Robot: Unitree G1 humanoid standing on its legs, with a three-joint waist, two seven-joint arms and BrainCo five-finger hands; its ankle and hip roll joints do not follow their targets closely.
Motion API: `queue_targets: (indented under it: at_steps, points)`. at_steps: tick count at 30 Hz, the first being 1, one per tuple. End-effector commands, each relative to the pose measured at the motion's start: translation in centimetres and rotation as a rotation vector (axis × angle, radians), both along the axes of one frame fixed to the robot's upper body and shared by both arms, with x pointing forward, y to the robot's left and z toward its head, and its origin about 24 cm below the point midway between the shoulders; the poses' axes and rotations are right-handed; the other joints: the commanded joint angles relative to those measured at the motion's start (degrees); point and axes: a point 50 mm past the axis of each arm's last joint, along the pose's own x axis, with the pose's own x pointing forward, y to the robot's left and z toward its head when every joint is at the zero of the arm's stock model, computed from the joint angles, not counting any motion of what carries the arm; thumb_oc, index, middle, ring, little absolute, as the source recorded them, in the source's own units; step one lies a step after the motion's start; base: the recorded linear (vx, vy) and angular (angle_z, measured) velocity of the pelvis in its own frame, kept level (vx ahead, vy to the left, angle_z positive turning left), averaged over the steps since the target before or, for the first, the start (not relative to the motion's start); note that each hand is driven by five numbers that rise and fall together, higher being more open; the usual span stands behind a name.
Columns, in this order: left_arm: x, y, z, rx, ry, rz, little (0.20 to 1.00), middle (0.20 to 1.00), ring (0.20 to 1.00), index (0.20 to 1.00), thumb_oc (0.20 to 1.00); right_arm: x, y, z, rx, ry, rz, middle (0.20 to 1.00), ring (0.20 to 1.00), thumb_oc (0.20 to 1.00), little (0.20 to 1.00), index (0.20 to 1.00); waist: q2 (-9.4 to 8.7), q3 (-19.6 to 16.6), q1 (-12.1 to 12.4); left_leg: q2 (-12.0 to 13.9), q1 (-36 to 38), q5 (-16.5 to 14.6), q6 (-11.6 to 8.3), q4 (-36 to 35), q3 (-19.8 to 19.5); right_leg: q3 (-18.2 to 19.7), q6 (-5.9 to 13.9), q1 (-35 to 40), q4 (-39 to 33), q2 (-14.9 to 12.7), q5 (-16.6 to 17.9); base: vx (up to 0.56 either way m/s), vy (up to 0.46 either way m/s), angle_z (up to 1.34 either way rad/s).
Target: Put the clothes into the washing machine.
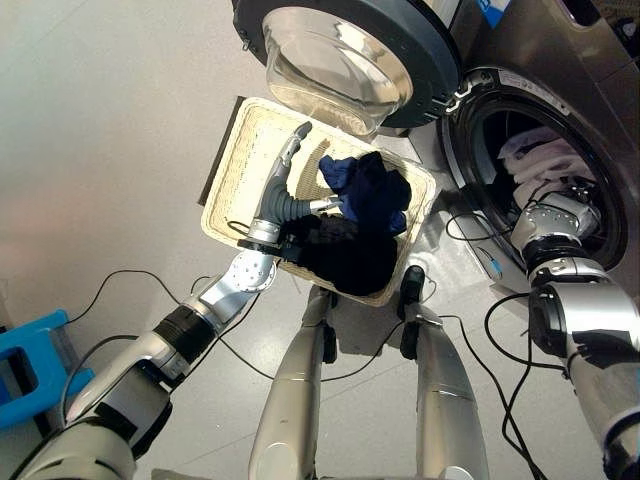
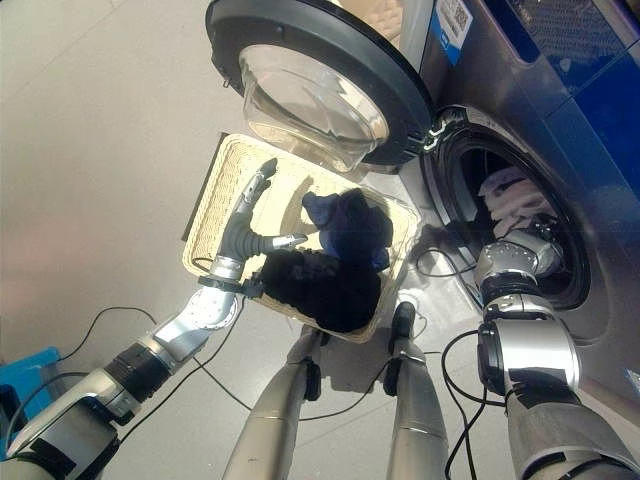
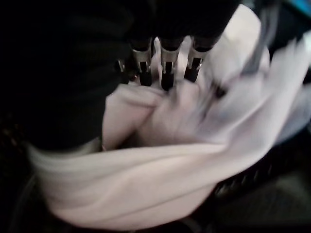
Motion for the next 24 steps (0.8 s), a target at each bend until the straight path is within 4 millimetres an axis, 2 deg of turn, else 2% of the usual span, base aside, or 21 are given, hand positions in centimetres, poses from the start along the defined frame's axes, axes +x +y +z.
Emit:
queue_targets:
  at_steps: [1,4,9,11,13,15,18,22,24]
  points:
    - [-0.1,-0.9,1.3,-0.056,-0.048,-0.044,1.0,1.0,1.0,1.0,1.0,-1.7,-2.9,4.1,-0.14,0.02,-0.127,1.0,1.0,1.0,1.0,1.0,3.66,-1.43,-0.68,-5.11,0.63,-7.42,-0.2,4.3,1.17,-4.55,5.28,1.56,-0.92,-0.19,1.64,0.0,0.0,0.0]
    - [-0.3,-1.8,1.3,-0.06,-0.051,-0.07,1.0,1.0,1.0,1.0,1.0,-1.4,-2.2,5.2,-0.168,0.043,-0.132,1.0,1.0,1.0,1.0,1.0,4.6,-1.43,-0.19,-5.57,0.36,-7.74,0.12,4.82,0.93,-4.58,5.02,1.23,-0.39,-0.46,1.29,0.0,0.0,0.0]
    - [-0.3,-1.9,1.3,-0.055,-0.045,-0.071,1.0,1.0,1.0,1.0,1.0,-0.8,-1.5,5.3,-0.203,0.102,-0.09,1.0,1.0,1.0,1.0,1.0,4.98,-1.43,-0.08,-5.76,0.19,-7.76,0.21,5.0,0.92,-4.57,4.97,0.98,-0.07,-0.54,1.13,0.0,0.006,0.01]
    - [-0.3,-2.0,1.3,-0.057,-0.042,-0.071,1.0,1.0,1.0,1.0,1.0,-0.6,-1.2,5.3,-0.293,0.226,-0.082,1.0,1.0,1.0,1.0,1.0,5.02,-1.43,0.0,-5.72,0.24,-7.8,0.32,5.02,1.01,-4.53,4.99,0.97,-0.01,-0.65,1.13,0.0,0.0,0.0]
    - [-0.3,-2.0,1.3,-0.057,-0.042,-0.073,1.0,1.0,1.0,1.0,1.0,-0.6,-1.0,5.5,-0.317,0.264,-0.088,1.0,1.0,1.0,1.0,1.0,5.05,-1.43,0.04,-5.74,0.22,-7.86,0.37,5.06,1.02,-4.53,4.98,0.93,0.03,-0.64,1.08,0.0,0.0,0.0]
    - [-0.4,-2.1,1.1,-0.053,-0.039,-0.078,1.0,1.0,1.0,1.0,1.0,-0.3,-0.6,5.4,-0.458,0.474,-0.095,1.0,1.0,1.0,1.0,1.0,5.07,-1.43,0.02,-5.82,0.62,-8.38,0.39,5.18,0.97,-4.43,5.23,1.21,0.43,-0.64,0.58,0.0,0.0,0.0]
    - [-0.4,-2.3,1.0,-0.036,-0.05,-0.071,1.0,1.0,1.0,1.0,1.0,0.1,0.7,6.5,-0.666,0.664,-0.149,1.0,1.0,1.0,1.0,1.0,5.09,-1.43,0.02,-5.77,0.24,-8.0,0.56,5.04,1.16,-4.49,5.15,0.83,0.04,-0.56,1.15,-0.01,0.005,0.0]
    - [-0.1,-2.1,0.2,-0.008,-0.03,-0.023,1.0,1.0,1.0,1.0,1.0,0.5,1.5,6.1,-0.856,0.832,-0.19,1.0,1.0,1.0,1.0,1.0,5.16,-1.43,0.02,-5.66,0.59,-8.55,0.51,5.3,1.24,-4.42,5.34,1.16,0.33,-0.5,0.58,-0.01,0.004,0.0]
    - [0.3,-1.8,-0.3,0.02,-0.012,0.023,1.0,1.0,1.0,1.0,1.0,0.6,2.1,5.9,-0.916,0.864,-0.213,1.0,1.0,1.0,1.0,1.0,5.24,-1.43,-0.06,-5.53,0.27,-8.06,0.6,4.99,1.41,-4.37,5.24,0.82,-0.11,-0.29,1.12,-0.02,0.017,0.0]
